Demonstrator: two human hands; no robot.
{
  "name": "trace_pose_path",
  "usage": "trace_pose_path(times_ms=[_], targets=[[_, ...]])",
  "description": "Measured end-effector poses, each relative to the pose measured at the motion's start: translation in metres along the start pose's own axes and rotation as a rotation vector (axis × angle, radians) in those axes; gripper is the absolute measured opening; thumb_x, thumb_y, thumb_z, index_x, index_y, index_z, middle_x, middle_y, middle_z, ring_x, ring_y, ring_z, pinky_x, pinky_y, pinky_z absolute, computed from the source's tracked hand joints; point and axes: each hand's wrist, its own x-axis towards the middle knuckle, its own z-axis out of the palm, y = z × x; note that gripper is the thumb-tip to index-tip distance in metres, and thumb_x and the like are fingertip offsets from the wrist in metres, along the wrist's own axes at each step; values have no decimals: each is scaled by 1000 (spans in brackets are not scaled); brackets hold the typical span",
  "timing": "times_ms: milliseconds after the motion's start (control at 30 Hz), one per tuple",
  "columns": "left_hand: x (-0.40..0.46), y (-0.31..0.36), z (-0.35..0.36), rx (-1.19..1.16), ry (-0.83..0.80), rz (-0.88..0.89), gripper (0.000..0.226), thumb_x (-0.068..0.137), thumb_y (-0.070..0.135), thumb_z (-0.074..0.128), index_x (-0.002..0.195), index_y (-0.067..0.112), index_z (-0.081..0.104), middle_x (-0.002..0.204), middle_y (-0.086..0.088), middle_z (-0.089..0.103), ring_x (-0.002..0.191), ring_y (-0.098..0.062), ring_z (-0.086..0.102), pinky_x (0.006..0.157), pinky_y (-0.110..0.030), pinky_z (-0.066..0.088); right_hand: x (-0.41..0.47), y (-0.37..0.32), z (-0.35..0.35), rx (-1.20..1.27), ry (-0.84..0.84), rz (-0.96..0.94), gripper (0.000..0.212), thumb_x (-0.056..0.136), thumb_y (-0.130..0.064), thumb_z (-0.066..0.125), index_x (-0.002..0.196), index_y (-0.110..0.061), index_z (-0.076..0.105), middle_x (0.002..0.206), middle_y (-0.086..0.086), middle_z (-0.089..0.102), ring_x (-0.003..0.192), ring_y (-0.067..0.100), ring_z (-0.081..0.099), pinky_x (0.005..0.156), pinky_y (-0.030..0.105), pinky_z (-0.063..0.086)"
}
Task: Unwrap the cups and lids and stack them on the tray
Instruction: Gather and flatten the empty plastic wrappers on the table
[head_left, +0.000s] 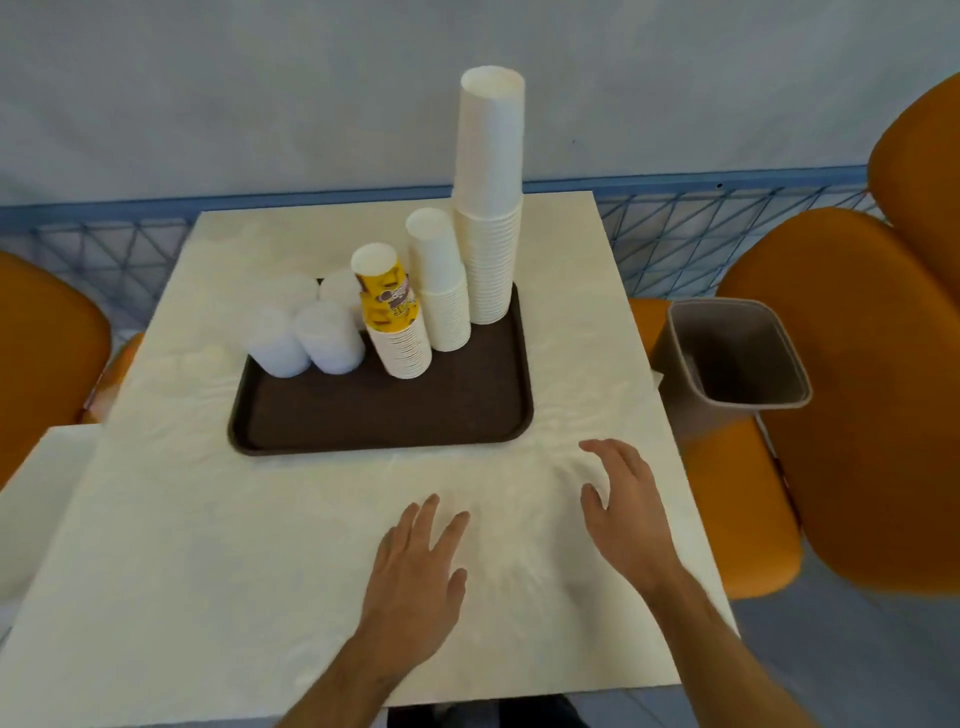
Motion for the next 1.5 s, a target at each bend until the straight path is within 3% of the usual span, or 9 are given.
trace_pose_path(times_ms=[100, 267, 433, 600, 767, 900, 1000, 1233, 1500], targets=[[-23, -36, 5, 30, -39, -19, 63, 103, 50, 30, 155, 42, -4, 165, 0, -16, 153, -25, -10, 123, -41, 2, -36, -4, 25, -84, 3, 57, 50, 97, -28, 63, 145, -23, 47, 157, 0, 40, 142, 22, 40, 116, 38, 36], [-38, -80, 20, 43, -123, 15, 60, 103, 53, 25, 155, 44, -3, 165, -1, -18, 152, -26, -12, 122, -46, -1, -77, -9, 60, -255, -115, 185, 73, 101, -49, 48, 160, -21, 15, 170, 1, 5, 156, 25, 5, 123, 44, 18], [-40, -97, 19, 64, -135, 60, 57, 104, 51, 25, 157, 38, 6, 166, -1, -9, 153, -26, -4, 123, -46, 2, -107, -23, 85, -345, -99, 287, 81, 101, -54, 40, 161, -14, 3, 170, 3, -1, 156, 26, -1, 125, 43, 13], [-32, -89, 12, 56, -62, 96, 60, 103, 49, 30, 156, 37, 6, 166, -3, -7, 153, -27, -4, 122, -47, 3, -126, -40, 96, -414, -52, 374, 83, 100, -60, 34, 160, -12, 4, 169, 4, 5, 155, 26, 7, 123, 44, 16], [-18, -68, 16, 83, -71, 162, 62, 103, 50, 31, 156, 39, 1, 165, -5, -16, 153, -29, -9, 122, -50, 3, -125, -53, 90, -484, 23, 400, 76, 93, -64, 43, 149, -14, 29, 154, 3, 30, 141, 24, 28, 115, 46, 25], [-10, -62, 21, 84, -87, 136, 63, 103, 52, 31, 156, 39, 0, 165, -5, -17, 153, -29, -9, 122, -50, 2, -100, -39, 74, -382, -100, 241, 78, 98, -57, 46, 158, -20, 13, 168, 3, 6, 154, 28, 8, 122, 49, 17], [-5, -62, 21, 95, -88, 115, 64, 102, 53, 30, 156, 40, -2, 165, -6, -18, 153, -30, -10, 121, -51, 1, -93, -23, 67, -398, -181, 228, 87, 99, -62, 41, 161, -18, -2, 170, 1, -7, 156, 26, -5, 124, 48, 10], [8, -46, 16, 96, -80, 129, 64, 102, 53, 31, 155, 43, -4, 164, -7, -20, 152, -32, -12, 121, -53, 0, -103, 1, 52, -415, -92, 414, 92, 96, -68, 35, 160, -15, -3, 170, 2, -4, 156, 27, -2, 123, 50, 12], [26, -41, 17, 116, -149, 70, 69, 100, 59, 28, 156, 38, -7, 164, 2, -23, 151, -33, -16, 119, -58, -2, -108, -15, 64, -392, -79, 434, 90, 95, -69, 38, 159, -16, 4, 168, 2, -2, 154, 28, -1, 121, 58, 11]])
